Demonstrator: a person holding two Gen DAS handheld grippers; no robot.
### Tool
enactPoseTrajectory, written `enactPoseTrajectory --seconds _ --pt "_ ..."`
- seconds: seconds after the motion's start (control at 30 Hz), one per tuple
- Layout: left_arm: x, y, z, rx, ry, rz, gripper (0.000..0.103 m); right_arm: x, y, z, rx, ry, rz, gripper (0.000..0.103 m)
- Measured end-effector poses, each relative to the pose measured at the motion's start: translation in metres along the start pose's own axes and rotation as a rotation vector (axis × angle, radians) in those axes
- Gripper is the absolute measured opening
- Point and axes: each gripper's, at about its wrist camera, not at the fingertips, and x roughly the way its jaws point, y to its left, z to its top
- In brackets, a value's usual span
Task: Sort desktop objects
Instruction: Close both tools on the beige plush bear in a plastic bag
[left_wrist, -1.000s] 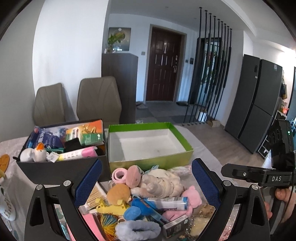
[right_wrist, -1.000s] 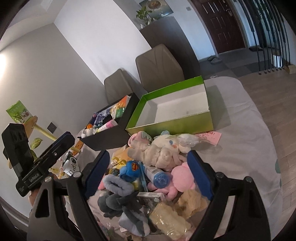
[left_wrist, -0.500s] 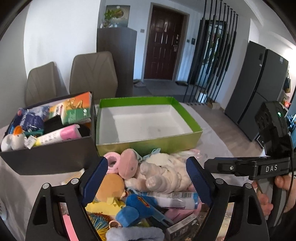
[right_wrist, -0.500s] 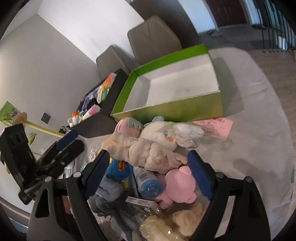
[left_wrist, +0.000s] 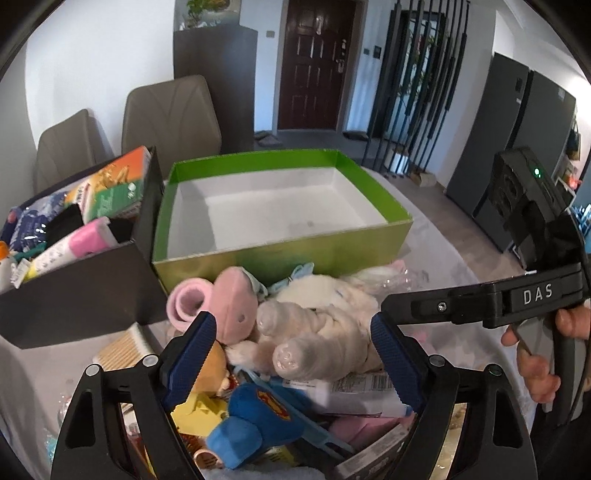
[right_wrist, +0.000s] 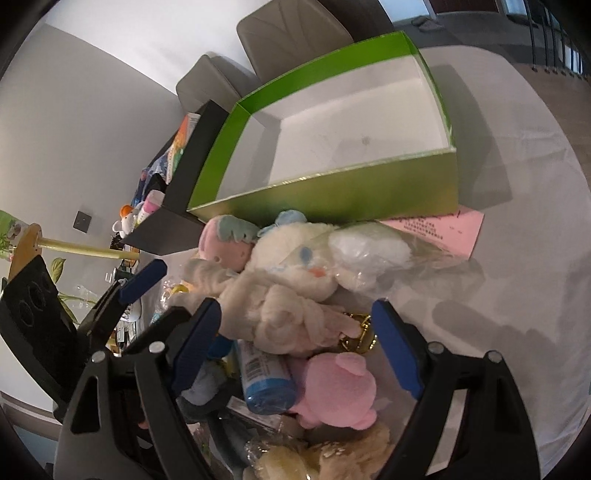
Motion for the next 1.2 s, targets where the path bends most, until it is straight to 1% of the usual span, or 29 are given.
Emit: enactPoseTrajectory --seconds 0.17,0.27,0.37,0.43,0.5,0.53,0.8,0.93,1.03,1.2 --pt "0.007 0.003 -0.002 -0.006 0.017 0.0 0.084 0.009 -0.005 -0.001 0.018 0.017 0.025 0.083" --pt "0.008 0.004 -0.003 -0.005 0.017 -0.002 0.083 0.015 -0.012 -0.002 0.043 0.032 0.019 0.081" --pt "0.011 0.004 -0.004 -0.001 0.025 -0.006 0.073 0.02 -0.017 -0.003 0.058 0.047 0.028 0.078" --pt "0.014 0.004 -0.004 0.0 0.031 -0.011 0.071 0.021 -0.019 -0.003 0.064 0.047 0.042 0.075" --pt "0.015 0.003 -0.005 0.002 0.036 -0.013 0.066 0.023 -0.019 -0.004 0.07 0.046 0.065 0.072" --pt "0.016 0.003 -0.006 0.001 0.038 -0.017 0.066 0.024 -0.02 -0.004 0.074 0.048 0.078 0.071" --pt "0.021 0.002 -0.008 0.005 0.052 -0.026 0.066 0.026 -0.021 -0.007 0.072 0.064 0.083 0.072" --pt "0.024 0.004 -0.01 0.001 0.058 -0.04 0.066 0.029 -0.027 -0.008 0.073 0.086 0.1 0.074" --pt "0.024 0.008 -0.011 0.004 0.07 -0.055 0.066 0.029 -0.026 -0.01 0.063 0.1 0.073 0.075" --pt "0.025 0.016 -0.015 -0.001 0.101 -0.082 0.066 0.036 -0.022 -0.01 0.046 0.127 0.08 0.074"
